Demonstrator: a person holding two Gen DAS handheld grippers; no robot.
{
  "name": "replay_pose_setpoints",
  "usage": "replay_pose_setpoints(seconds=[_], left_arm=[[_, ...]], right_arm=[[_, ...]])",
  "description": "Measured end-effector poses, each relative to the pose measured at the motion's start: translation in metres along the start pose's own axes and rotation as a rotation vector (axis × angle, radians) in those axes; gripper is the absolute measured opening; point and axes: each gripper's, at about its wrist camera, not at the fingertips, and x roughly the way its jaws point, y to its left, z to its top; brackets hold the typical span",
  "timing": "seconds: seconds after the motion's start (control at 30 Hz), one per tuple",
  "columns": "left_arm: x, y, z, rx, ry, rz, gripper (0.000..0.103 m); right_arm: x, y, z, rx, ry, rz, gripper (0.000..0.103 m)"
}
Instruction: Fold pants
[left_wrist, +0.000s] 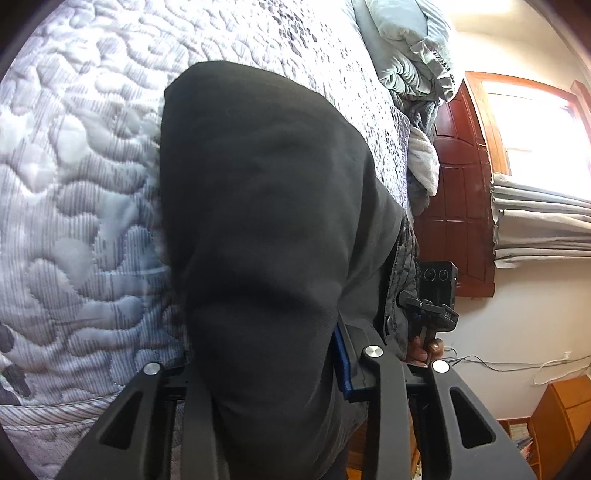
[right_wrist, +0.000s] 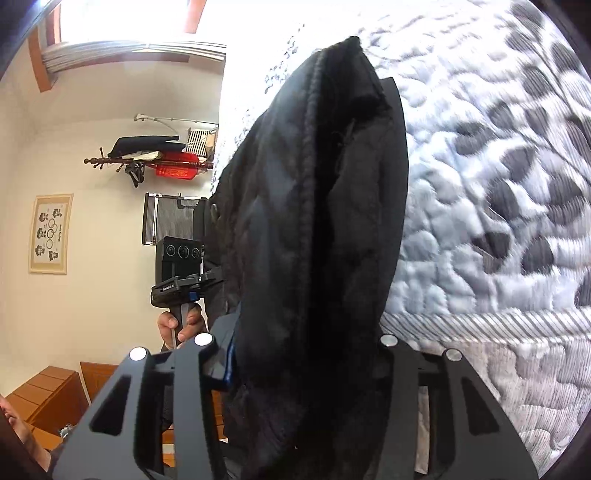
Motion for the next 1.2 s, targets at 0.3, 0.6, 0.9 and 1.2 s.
replay_pose_setpoints(seconds=[0.3, 0.6, 0.9, 1.2], left_arm=[[-0.057, -0.001, 0.049, 0.017, -0.084, 0.034, 0.034], [-0.106, 0.036, 0.14, -0.032, -0.121, 0.085, 0.034], [-0.112, 0.088, 0.173, -0.086, -0.118, 0.049, 0.037], [-0.137, 0.087, 0.151, -0.07, -0.249, 0.072, 0.071]], right_arm=[[0.035, 0.058, 0.079, -0.097, 0.034, -0.019, 0.045], [0.11, 0.089, 0.179, -0.121, 0.069, -0.047, 0.045], [0.163, 0.066, 0.225, -0.071, 0.114, -0.086, 0.053], [0.136, 0.061, 0.209, -0.068, 0.033, -0.146, 0.076]])
